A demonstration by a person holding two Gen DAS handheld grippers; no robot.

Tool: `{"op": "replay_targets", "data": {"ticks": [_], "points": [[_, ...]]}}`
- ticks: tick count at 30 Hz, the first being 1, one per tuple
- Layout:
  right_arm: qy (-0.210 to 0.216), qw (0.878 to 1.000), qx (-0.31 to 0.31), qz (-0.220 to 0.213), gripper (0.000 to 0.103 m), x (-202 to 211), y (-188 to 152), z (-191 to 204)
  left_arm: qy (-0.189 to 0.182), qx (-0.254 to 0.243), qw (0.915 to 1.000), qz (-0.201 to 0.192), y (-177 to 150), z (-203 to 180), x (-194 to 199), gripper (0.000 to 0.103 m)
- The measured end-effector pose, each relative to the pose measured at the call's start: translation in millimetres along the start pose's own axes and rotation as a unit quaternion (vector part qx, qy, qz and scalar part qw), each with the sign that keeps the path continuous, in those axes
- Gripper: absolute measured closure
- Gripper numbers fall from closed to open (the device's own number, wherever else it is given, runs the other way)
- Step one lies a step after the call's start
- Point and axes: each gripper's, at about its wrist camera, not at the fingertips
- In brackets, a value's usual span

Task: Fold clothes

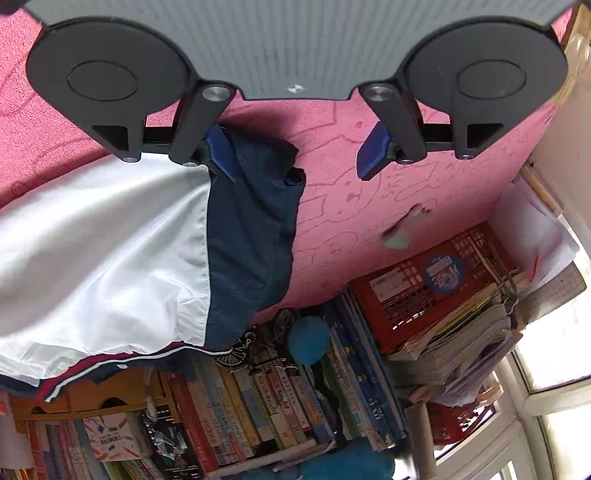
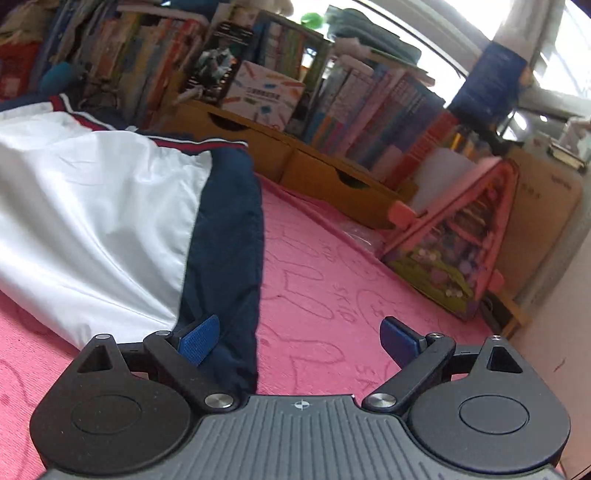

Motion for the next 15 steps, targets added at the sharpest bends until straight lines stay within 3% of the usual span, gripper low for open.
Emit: {"op": "replay_targets", "data": {"ticks": [2, 5, 8, 10, 11, 13, 15], "points": [[0.01, 1.0, 0.003, -0.004, 0.007, 3.6, -4.3, -0.1, 0.007, 0.009, 0.9999, -0.004, 0.2, 1.1, 7.6, 0.032], [0.036, 0.998, 0.011, -0.047, 0.007, 16.1, -1.3, 8.1, -0.024, 0.017, 0.9986, -0.044, 8.4, -2.8, 29.0, 0.034], [0.156, 0.983, -0.025, -0.097, 0.0, 31.7, 18.4, 12.9, -0.077, 0.022, 0.993, -0.086, 29.4, -13.8, 45.3, 0.033], [0.241, 0.961, -0.051, -0.124, 0.0, 40.2, 33.2, 15.8, -0.117, 0.027, 0.987, -0.107, 47.2, -25.7, 49.8, 0.032], [0.27, 0.953, -0.057, -0.129, 0.0, 39.3, 39.6, 19.6, -0.134, 0.031, 0.9844, -0.11, 55.8, -34.3, 47.5, 0.032], [0.29, 0.949, -0.046, -0.116, 0.0, 23.2, 49.4, 34.0, -0.155, 0.032, 0.9814, -0.11, 68.8, -54.7, 38.1, 0.032], [0.308, 0.946, -0.035, -0.099, 0.0, 7.1, 57.8, 49.3, -0.166, 0.023, 0.981, -0.099, 78.1, -76.4, 26.4, 0.053]]}}
Point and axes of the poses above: each gripper's, at about its wrist camera, not at the fingertips, and x roughly against the way its jaws point, z to its left, y to its top, and after that the axes turned 5 degrees about -y, right-handed
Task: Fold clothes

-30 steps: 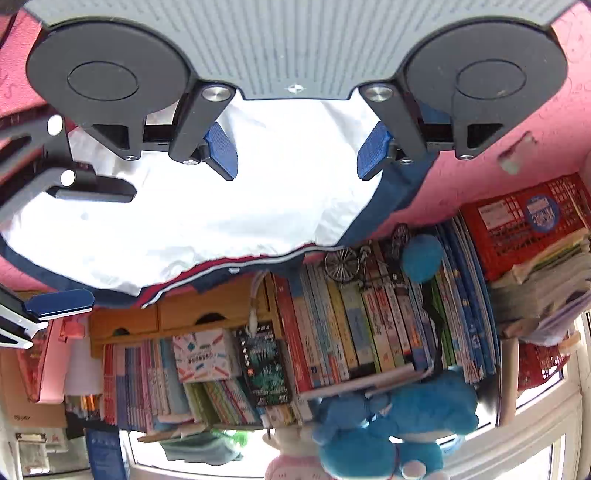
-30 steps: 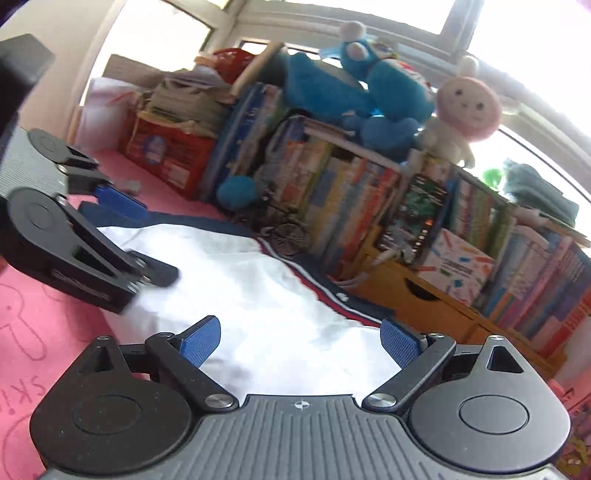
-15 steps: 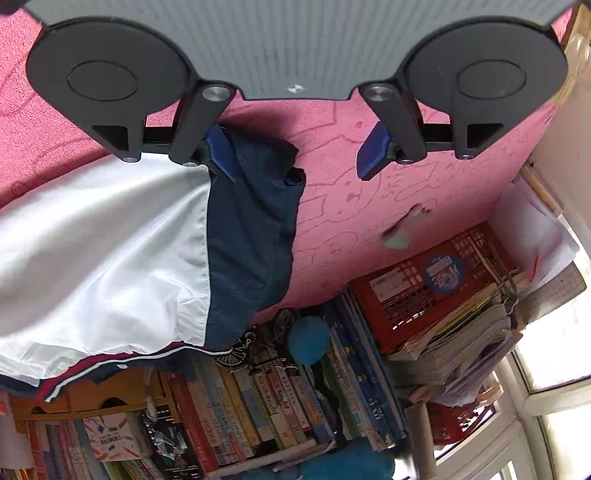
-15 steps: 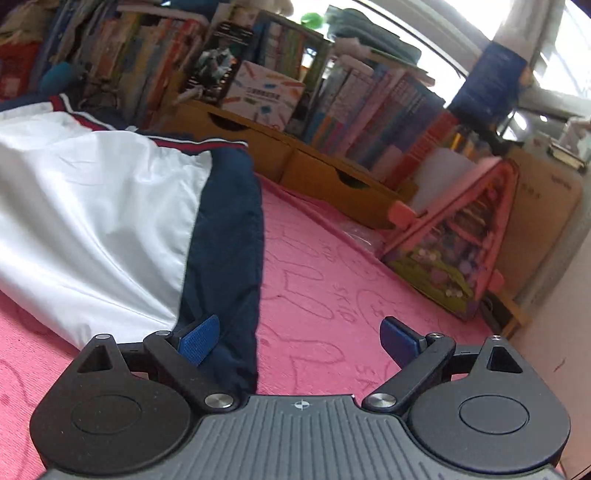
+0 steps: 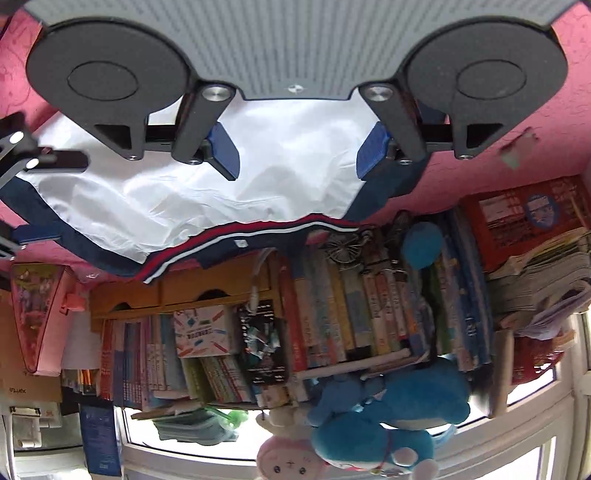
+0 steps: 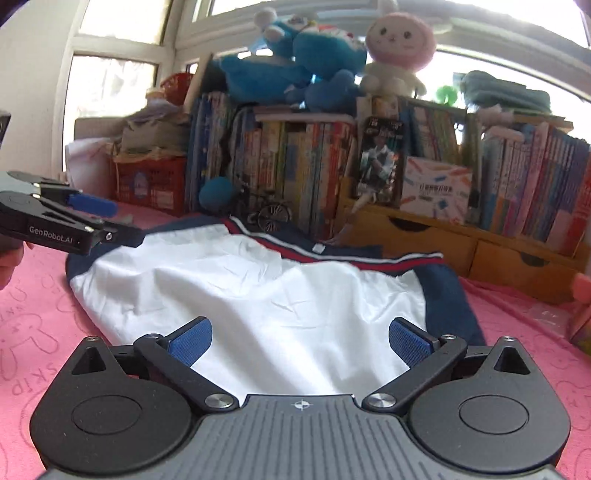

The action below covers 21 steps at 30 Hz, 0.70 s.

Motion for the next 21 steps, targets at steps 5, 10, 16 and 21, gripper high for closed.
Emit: {"op": "replay_targets", "data": {"ticks": [5, 10, 16, 21], "points": [[0.019, 0.996, 0.011, 0.092, 0.0, -32.6, -1.5, 8.1, 0.002, -0.048, 0.9976, 0.051, -5.0, -34.0, -50.7, 0.059], [0.005, 0.994, 0.033, 0.1, 0.0, -32.6, -4.1, 17.8, 0.093, -0.091, 0.9884, 0.079, -22.7, -12.5, -69.5, 0.06], [0.01, 0.994, 0.029, 0.102, 0.0, -31.9, -4.2, 13.8, 0.175, -0.101, 0.9762, 0.079, -43.6, 49.5, -57.6, 0.046], [0.018, 0.994, 0.021, 0.103, 0.0, -33.4, -3.6, 9.8, 0.2, -0.048, 0.9744, 0.09, -35.0, 87.2, -35.7, 0.038]]}}
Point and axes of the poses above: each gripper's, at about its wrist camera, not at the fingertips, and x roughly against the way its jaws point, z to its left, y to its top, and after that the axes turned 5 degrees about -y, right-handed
